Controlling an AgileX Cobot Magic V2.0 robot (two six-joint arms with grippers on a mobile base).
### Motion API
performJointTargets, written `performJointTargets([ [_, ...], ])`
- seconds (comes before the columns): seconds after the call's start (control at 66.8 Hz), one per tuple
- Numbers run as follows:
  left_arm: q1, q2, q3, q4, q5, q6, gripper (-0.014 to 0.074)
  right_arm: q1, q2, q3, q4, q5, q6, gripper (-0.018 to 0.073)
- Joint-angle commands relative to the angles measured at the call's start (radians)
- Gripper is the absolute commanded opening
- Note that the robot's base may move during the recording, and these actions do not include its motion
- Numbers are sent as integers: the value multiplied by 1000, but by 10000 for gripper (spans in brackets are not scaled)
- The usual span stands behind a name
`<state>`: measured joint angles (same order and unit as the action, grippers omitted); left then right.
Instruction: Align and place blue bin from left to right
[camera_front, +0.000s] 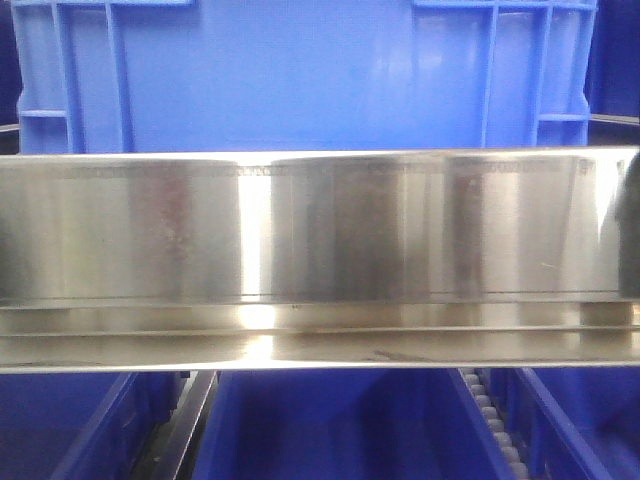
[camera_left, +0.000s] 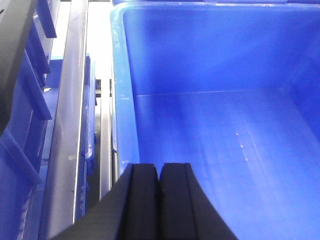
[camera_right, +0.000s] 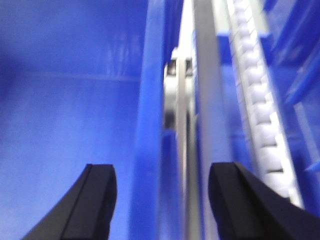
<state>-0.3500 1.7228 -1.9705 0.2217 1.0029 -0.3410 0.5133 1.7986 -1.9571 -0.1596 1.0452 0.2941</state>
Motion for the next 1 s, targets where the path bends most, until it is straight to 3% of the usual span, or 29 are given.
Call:
performJointTargets([
  [0.0, -6, -9, -9, -3, -7, -9, -111, -1, 13, -10, 0, -6, 4, 305],
  [0.989, -6, -9, -9, -3, -7, -9, -111, -1, 58, -10, 0, -37, 30, 254],
])
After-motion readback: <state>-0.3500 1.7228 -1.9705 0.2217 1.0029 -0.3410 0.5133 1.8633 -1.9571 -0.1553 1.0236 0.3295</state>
